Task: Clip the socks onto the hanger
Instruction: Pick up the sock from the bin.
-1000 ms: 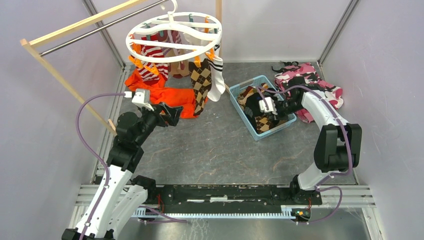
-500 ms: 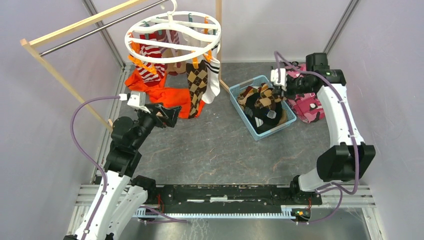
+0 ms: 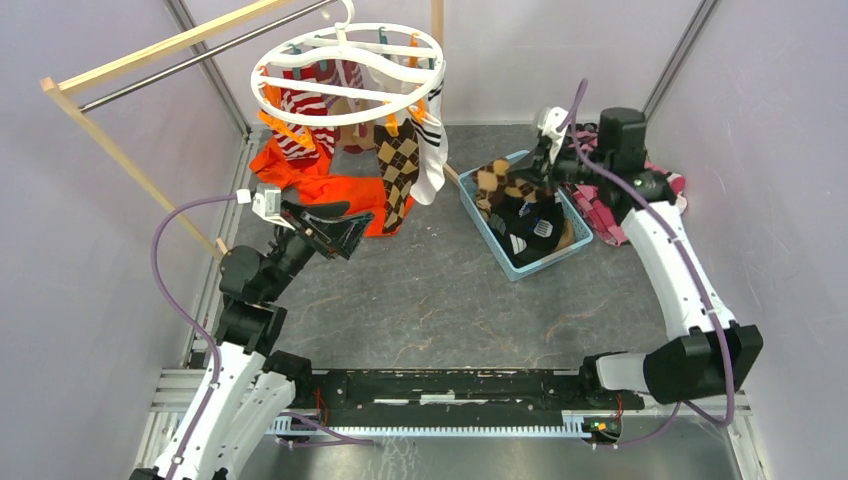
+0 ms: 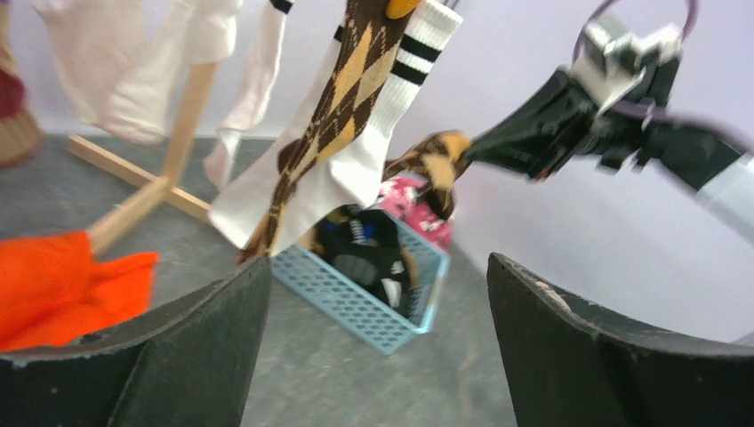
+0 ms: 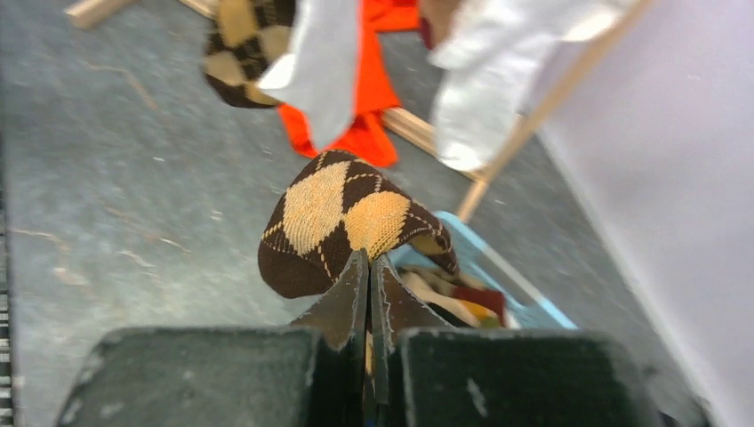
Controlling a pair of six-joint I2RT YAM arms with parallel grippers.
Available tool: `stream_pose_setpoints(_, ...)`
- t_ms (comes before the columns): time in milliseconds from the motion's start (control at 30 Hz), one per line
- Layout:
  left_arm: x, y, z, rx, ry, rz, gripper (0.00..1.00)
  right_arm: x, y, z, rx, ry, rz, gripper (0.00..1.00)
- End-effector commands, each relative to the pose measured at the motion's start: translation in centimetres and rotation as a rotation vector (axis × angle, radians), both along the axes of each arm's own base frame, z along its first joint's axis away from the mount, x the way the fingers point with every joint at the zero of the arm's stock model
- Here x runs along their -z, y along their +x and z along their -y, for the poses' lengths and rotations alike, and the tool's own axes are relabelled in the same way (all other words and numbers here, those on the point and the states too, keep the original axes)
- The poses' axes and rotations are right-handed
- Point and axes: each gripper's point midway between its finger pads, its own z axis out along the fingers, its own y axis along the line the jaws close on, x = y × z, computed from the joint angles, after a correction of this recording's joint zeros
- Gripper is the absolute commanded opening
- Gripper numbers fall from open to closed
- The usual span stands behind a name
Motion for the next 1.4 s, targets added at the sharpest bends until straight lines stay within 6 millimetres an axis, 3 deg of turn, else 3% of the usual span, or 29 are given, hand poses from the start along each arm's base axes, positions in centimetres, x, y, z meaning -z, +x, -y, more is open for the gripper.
stream_pose_setpoints(0, -1.3, -0.8, 0.7, 0.079, -0.307, -0.154, 0.92, -3.0, -3.1, -3.8, -0.060, 0.167, 0.029, 0.00)
stream_pose_setpoints(200, 2.5, -0.8, 0.5, 0.056, -0.491, -0.445, 0.86, -1.9, -7.6, -7.0, -0.164, 0.229, 0.049, 0.00)
stream_pose_setpoints(367, 4.9, -2.0, 0.5, 0.063, -0.584, -0.600, 0.86, -1.1, -10.6, -10.6, -0.238, 0.249, 0.047, 0.00)
stream_pose_setpoints(700, 8.0, -4.1, 0.9, 0.081, -0.679, -0.835, 0.85, -1.0, -12.7, -16.9, -0.236, 0.340, 0.054, 0.00)
stream_pose_setpoints(1000, 7.4, -4.2, 0.7, 0.094, -0.778, -0.874, 0.82, -0.4, -15.3, -21.4, -0.315, 0.342, 0.084, 0.00)
stream_pose_setpoints(1133, 6.9, -4.1, 0.7, 0.114, -0.823, -0.867, 0.73, -0.2, -16.4, -22.8, -0.361, 0.331, 0.105, 0.00)
stream_pose_setpoints(1367, 7.0, -4.2, 0.8, 0.124, -0.824, -0.879, 0.67, 0.1, -15.3, -23.2, -0.314, 0.304, 0.128, 0.00)
